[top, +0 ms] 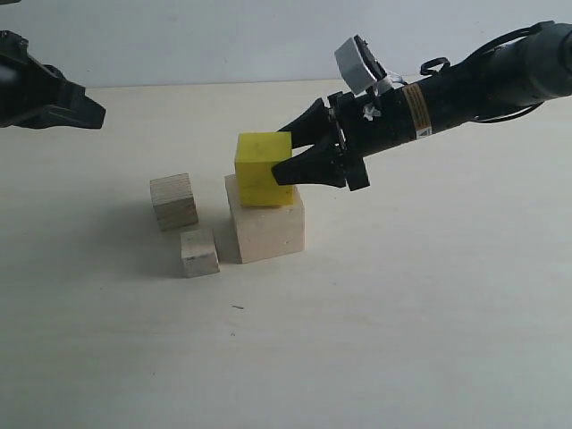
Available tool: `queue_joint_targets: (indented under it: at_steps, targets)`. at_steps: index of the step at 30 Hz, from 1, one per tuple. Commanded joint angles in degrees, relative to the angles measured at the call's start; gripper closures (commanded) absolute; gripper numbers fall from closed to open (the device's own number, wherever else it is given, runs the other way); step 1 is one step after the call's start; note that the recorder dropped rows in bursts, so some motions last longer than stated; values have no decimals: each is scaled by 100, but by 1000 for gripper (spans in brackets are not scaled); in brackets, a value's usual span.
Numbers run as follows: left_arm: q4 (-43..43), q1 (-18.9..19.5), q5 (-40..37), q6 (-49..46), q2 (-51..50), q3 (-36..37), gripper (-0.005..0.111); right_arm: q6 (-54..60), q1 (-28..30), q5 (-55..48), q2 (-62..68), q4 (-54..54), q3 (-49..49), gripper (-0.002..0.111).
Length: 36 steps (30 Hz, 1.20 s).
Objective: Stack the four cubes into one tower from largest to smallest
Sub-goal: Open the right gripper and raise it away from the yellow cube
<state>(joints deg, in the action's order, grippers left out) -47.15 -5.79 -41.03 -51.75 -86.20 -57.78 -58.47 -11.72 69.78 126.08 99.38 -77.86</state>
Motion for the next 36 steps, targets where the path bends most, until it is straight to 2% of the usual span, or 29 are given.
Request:
queue_joint_targets:
  at_steps: [1, 5, 23, 27, 30, 33, 36]
  targets:
    - [-56, 3, 35, -26, 60, 25, 107, -126, -23, 18, -7, 56, 34, 39]
    - [-56, 3, 35, -26, 60, 25, 107, -173, -23, 18, -7, 56, 34, 33]
    - [-56, 3, 24, -26, 60, 25, 107, -391, 114, 18, -467, 14, -289, 33]
    - [-146, 3, -26, -26, 60, 25, 107, -888, 257, 18, -698, -29, -322, 36]
    - [-327, 3, -115, -52, 60, 25, 107, -1488, 354, 18, -1005, -41, -322, 45]
    - [-454, 3, -245, -52, 60, 25, 107, -2041, 366, 18, -1350, 52, -322, 66]
    - [-465, 3, -351, -52, 60, 25, 107, -2312, 366, 18, -1664, 56, -322, 94]
